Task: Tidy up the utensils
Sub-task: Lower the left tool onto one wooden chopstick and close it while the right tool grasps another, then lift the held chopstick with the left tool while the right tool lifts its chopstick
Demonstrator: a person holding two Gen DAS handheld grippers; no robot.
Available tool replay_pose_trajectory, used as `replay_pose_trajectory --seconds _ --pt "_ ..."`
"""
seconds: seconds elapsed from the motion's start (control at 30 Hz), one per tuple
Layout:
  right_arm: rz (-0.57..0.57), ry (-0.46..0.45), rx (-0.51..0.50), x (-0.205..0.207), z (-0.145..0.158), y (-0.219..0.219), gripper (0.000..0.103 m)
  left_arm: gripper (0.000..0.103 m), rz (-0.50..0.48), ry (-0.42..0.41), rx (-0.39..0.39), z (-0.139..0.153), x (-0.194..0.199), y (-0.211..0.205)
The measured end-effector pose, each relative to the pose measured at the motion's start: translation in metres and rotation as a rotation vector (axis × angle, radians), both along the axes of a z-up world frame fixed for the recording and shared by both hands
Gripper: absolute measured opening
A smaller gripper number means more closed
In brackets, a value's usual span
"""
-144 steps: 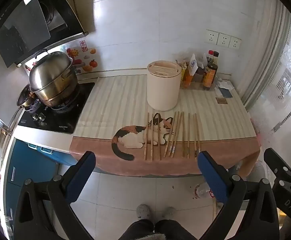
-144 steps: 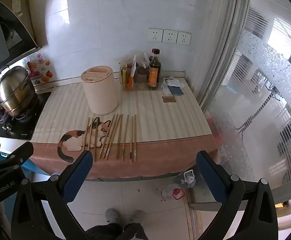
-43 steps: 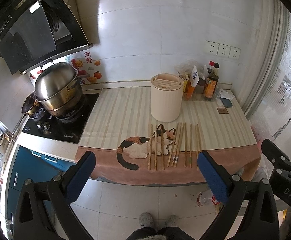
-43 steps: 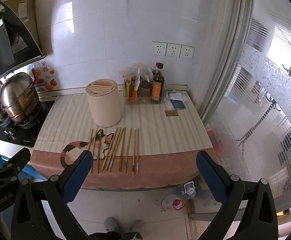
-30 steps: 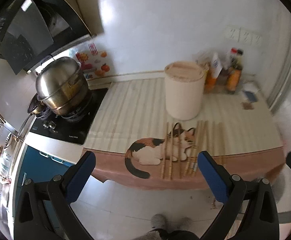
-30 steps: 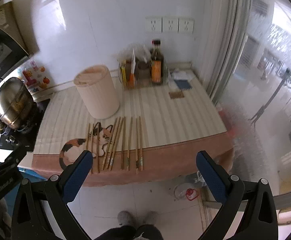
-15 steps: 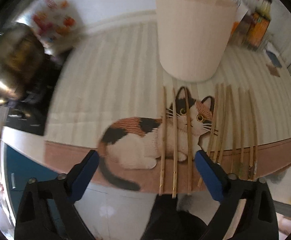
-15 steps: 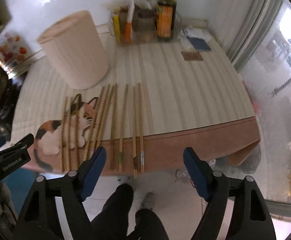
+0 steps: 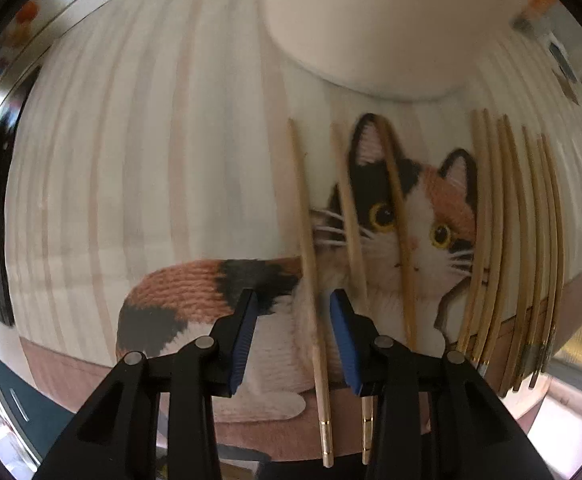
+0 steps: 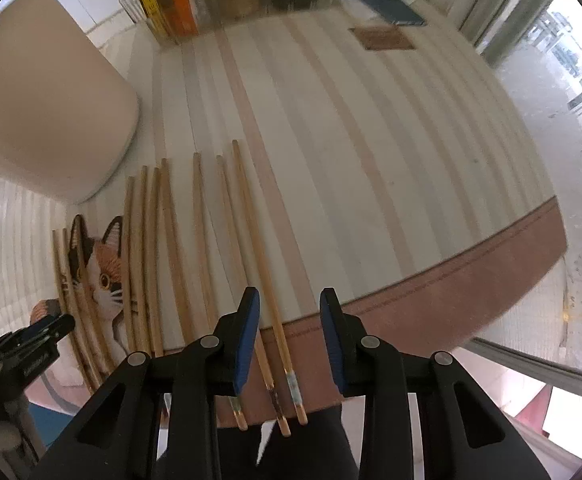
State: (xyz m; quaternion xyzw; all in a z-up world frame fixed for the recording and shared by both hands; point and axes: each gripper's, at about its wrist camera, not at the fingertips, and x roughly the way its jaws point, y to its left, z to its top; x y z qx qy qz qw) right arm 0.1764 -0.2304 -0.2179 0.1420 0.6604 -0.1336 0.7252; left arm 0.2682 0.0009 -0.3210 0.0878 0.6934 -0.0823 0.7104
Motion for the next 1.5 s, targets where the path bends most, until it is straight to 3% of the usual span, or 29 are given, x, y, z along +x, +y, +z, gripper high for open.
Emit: replay_pose_trajectory --seconds 0.03,0.1,0.17,0.5,0.53,0.63,0.77,0.97,1.03,1.07,1.17,1.27,1.5 --pt "-0.007 0.015 0.009 0.004 -0.006 -0.002 0.033 0.026 -0.008 -0.004 -0.008 0.002 -0.001 -0.002" --pt "-0.007 0.037 0.016 0.010 -0.014 -0.005 0.033 0.009 -0.018 -0.012 -0.018 0.004 -0.002 -0.006" --pt "-0.003 0.062 0.011 0.015 -0.023 -0.008 0.033 0.004 -0.024 -0.021 -0.004 0.008 -0.003 -0.011" --pt "0.049 0.116 0.091 0.025 -0.052 -0.009 0.033 0.004 0.113 0.009 0.012 0.022 -0.021 0.017" --pt "0.075 0.121 0.077 0.026 -0.053 -0.006 0.030 0.004 0.131 0.015 0.008 0.024 -0.022 0.020" --pt "0.101 0.140 0.019 0.026 -0.054 -0.007 0.007 0.004 0.188 0.047 -0.024 0.026 -0.028 0.041" --pt "0.075 0.156 0.058 0.030 -0.057 -0.016 0.007 0.005 0.297 0.110 -0.113 0.029 -0.042 0.064" --pt "0.154 0.195 0.048 0.041 -0.060 -0.002 0.014 0.007 0.239 0.125 -0.080 0.035 -0.044 0.068" --pt "0.182 0.199 0.031 0.044 -0.060 0.009 0.014 0.005 0.221 0.115 -0.060 0.039 -0.042 0.065" --pt "0.197 0.196 0.026 0.050 -0.064 0.017 0.008 0.005 0.214 0.102 -0.049 0.041 -0.042 0.065" --pt "0.213 0.197 0.037 0.056 -0.061 0.026 0.007 0.004 0.249 0.067 -0.024 0.055 -0.037 0.063" --pt "0.225 0.208 0.057 0.052 -0.058 0.027 0.007 0.004 0.314 0.056 -0.023 0.065 -0.019 0.094" --pt "0.237 0.240 0.057 0.051 -0.067 0.027 0.008 0.005 0.277 0.104 -0.002 0.067 -0.003 0.112"
